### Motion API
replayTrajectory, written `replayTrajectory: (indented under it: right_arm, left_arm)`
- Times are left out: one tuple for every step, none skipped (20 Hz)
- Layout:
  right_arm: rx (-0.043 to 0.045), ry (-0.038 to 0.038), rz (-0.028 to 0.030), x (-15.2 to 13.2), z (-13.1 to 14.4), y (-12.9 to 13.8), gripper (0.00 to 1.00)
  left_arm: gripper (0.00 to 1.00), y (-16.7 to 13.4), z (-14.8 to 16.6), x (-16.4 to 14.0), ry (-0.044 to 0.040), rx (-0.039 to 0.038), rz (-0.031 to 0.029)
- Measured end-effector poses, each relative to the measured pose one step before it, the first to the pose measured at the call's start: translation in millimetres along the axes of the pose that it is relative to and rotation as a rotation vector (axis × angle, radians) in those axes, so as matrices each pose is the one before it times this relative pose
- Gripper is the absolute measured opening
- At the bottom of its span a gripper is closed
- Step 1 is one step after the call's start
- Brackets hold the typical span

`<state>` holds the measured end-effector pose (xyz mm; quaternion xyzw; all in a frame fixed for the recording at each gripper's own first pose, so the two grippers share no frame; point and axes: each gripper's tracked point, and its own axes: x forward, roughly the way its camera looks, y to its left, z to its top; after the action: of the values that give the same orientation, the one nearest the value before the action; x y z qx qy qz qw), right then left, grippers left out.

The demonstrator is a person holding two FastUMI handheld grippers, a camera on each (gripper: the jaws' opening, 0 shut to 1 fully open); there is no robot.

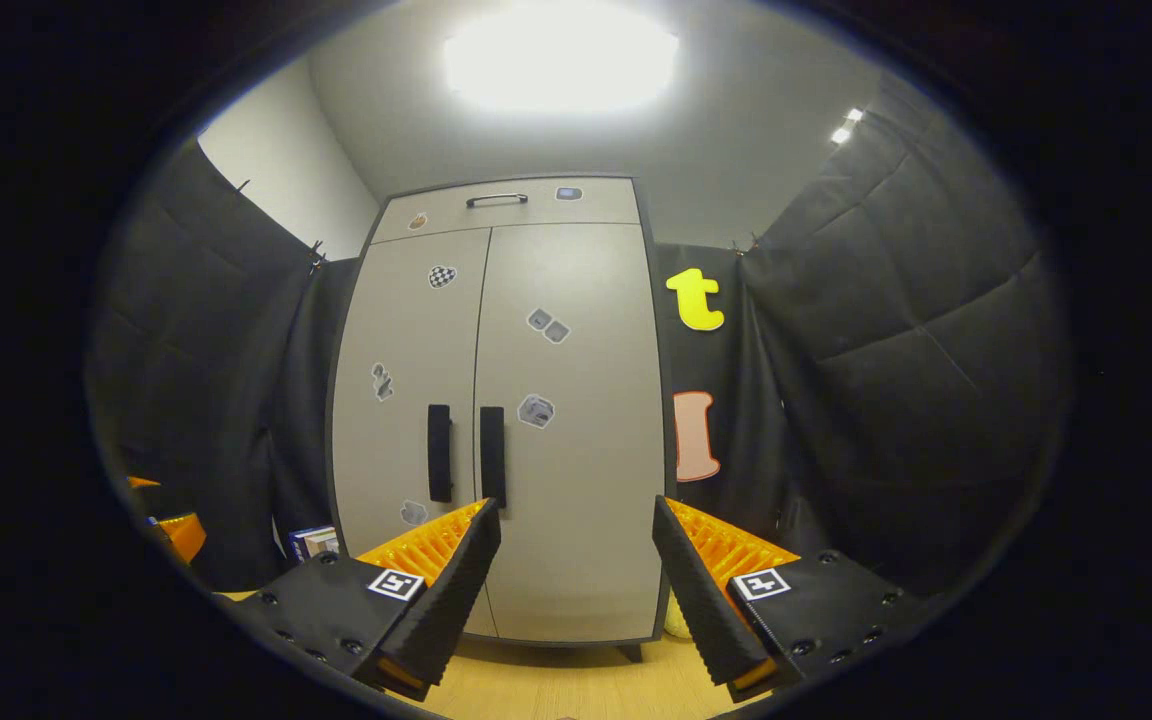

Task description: Open the right door of the double-door shoe cabinet with the right hand, and open the left door with the left hand.

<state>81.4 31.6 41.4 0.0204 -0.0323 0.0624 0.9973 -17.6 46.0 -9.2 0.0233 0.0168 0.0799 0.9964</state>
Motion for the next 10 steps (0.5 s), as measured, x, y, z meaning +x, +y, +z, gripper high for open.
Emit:
replayTrajectory:
  right_arm:
    - [0.00470,-0.00307,0.00895,6.40,2.95,1.43,0.96]
    - [0.00194,-0.00315,0.00784,6.43,3.09,1.77,0.96]
    - [0.00022,-0.00251,0.00616,6.75,2.07,1.40,0.96]
    - [0.00201,-0.00098,0.00577,6.82,2.21,0.97,0.96]
    - [0.00358,0.00245,0.00998,5.81,0.80,2.61,0.96]
    - [0.00645,0.00124,0.00830,6.54,1.12,3.04,0.96]
    - [0.00619,0.00228,0.00875,7.29,0.44,3.17,0.94]
    - [0.00413,0.00227,0.00729,6.77,1.12,2.88,0.96]
    - [0.00151,0.00087,0.00457,5.18,1.62,2.07,0.96]
    - [-0.00180,0.00160,0.00261,5.16,1.78,1.49,0.94]
  left_arm:
    - [0.95,4.28,-0.28,-2.33,0.00062,0.00203,0.01538]
    - [0.95,6.64,-0.69,-1.52,0.00113,0.00253,0.01591]
    - [0.95,5.84,-0.36,-2.01,0.00158,0.00333,0.01509]
    - [0.95,5.38,-0.49,-1.99,0.00144,0.00310,0.01494]
    - [0.95,5.08,1.04,-2.62,0.00113,0.00272,0.01384]
    - [0.95,5.26,0.65,-2.05,0.00179,0.00243,0.01311]
    - [0.95,4.14,-0.13,-2.37,0.00177,0.00269,0.01236]
    - [0.95,4.35,-1.17,-1.42,0.00121,0.00245,0.01058]
    - [0.95,3.91,0.32,-1.16,0.00125,0.00245,0.00881]
    - [0.95,3.49,-0.77,-0.13,0.00135,0.00279,0.00833]
